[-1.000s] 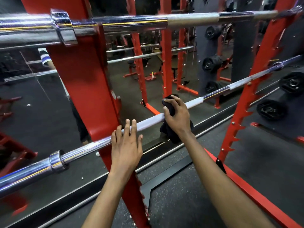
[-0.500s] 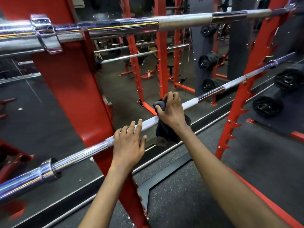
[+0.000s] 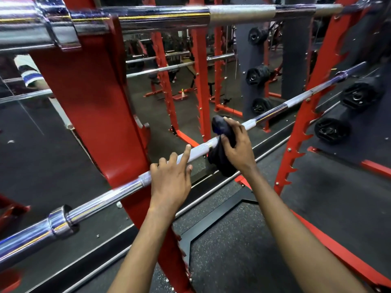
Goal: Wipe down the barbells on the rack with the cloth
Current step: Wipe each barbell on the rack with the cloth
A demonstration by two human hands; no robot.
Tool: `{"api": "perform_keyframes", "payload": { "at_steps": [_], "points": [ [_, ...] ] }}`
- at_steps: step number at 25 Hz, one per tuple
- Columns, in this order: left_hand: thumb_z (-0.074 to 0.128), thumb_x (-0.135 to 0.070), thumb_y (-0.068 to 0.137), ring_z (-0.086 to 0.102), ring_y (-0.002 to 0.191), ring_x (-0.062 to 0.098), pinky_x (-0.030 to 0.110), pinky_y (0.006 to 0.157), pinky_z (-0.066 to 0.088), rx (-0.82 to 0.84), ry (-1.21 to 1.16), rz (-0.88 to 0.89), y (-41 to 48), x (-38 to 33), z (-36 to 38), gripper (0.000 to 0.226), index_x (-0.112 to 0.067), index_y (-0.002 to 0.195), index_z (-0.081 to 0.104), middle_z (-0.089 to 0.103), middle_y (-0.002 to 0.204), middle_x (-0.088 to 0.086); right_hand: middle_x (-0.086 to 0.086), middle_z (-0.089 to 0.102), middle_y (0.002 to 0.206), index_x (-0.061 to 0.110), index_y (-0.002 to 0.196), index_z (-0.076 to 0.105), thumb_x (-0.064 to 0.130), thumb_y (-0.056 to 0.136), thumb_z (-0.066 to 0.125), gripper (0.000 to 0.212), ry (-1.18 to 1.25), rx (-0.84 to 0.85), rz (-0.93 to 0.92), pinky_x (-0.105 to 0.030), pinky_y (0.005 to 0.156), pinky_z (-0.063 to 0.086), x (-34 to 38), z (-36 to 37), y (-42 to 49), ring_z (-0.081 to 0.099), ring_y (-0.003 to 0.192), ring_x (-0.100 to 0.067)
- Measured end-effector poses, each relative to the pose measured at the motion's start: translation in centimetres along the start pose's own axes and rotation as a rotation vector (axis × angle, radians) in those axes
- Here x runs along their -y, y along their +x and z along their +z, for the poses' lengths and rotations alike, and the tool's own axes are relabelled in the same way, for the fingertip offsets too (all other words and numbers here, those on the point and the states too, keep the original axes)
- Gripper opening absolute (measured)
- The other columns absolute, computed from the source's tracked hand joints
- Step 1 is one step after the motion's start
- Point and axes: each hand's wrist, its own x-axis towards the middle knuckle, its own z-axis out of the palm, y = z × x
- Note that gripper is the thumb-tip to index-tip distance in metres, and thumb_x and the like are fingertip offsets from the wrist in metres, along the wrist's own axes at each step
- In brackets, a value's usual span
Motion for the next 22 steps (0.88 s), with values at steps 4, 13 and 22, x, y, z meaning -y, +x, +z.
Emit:
{"api": "perform_keyframes", "payload": {
  "at_steps": [4,13,22],
  "points": [
    [0.053,-0.043,0.096,0.062,0.088,0.032,0.042,0.074,0.041,-0.021,0.003,-0.002,-0.2,-0.3,0.3,0.058,-0.031,0.152,0.041,0.062,0.134,0.008,0.0,0.055,0.138,0.021,0.138,0.058,0.035,0.097,0.067,0.045,-0.064,0.007,0.033,-0.043,0.118,0.04,2.1,1.5,-0.5,0.05,0.136,-0.021],
    [0.054,-0.04,0.097,0.061,0.09,0.03,0.044,0.078,0.042,-0.046,-0.069,-0.033,-0.2,-0.5,0.2,0.052,-0.03,0.147,0.047,0.066,0.117,0.004,0.002,0.066,0.121,0.024,0.13,0.066,0.022,0.086,0.066,0.044,-0.097,-0.043,0.065,-0.047,0.104,0.049,-0.7,0.1,2.4,0.063,0.117,-0.019],
    [0.035,-0.052,0.102,0.061,0.105,0.036,0.042,0.084,0.046,0.156,-0.043,-0.107,4.5,-3.1,0.6,0.049,-0.026,0.142,0.047,0.066,0.117,0.012,0.001,0.059,0.138,0.026,0.135,0.065,0.023,0.095,0.07,0.041,-0.13,0.151,-0.239,-0.042,0.115,0.039,-3.0,-1.0,1.8,0.052,0.136,-0.019]
  ]
}}
